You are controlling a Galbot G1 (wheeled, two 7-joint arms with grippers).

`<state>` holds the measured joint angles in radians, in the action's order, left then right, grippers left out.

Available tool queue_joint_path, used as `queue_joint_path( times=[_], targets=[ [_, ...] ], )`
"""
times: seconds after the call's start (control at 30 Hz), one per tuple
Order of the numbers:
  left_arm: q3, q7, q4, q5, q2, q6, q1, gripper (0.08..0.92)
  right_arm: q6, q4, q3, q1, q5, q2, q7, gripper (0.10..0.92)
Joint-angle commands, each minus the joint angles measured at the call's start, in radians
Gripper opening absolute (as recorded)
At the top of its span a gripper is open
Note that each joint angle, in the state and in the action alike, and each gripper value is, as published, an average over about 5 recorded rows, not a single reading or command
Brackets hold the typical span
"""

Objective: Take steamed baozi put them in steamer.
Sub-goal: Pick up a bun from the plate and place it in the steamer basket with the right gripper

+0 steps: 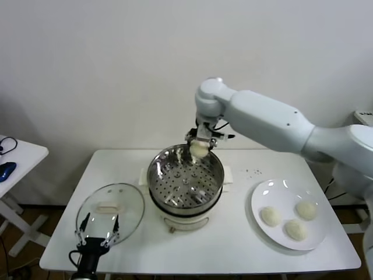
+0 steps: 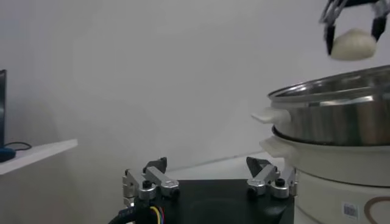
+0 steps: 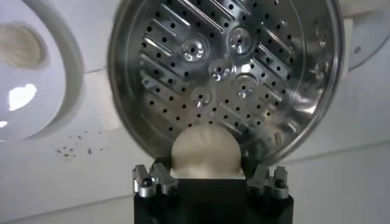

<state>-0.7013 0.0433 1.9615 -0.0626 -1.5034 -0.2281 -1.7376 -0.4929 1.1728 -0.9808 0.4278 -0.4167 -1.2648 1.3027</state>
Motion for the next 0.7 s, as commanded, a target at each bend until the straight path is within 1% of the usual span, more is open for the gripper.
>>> queue_joint_path(
  times=[0.03, 0.3, 0.7],
  targets=[
    [0.004, 0.001, 0.0, -0.002, -0.001, 0.002, 0.002, 0.823, -0.061, -0.166, 0.032, -0.127, -0.172, -0.137, -0.011, 0.729],
    [0.006, 0.002, -0.001, -0.01, 0.0, 0.007, 0.009, 0.823, -0.071, -0.204, 0.037, -0.156, -0.181, -0.154, -0.017, 0.731],
    [0.007, 0.002, -0.003, -0.01, -0.001, 0.011, 0.012, 0.823, -0.077, -0.216, 0.049, -0.165, -0.174, -0.167, -0.024, 0.736]
  ],
)
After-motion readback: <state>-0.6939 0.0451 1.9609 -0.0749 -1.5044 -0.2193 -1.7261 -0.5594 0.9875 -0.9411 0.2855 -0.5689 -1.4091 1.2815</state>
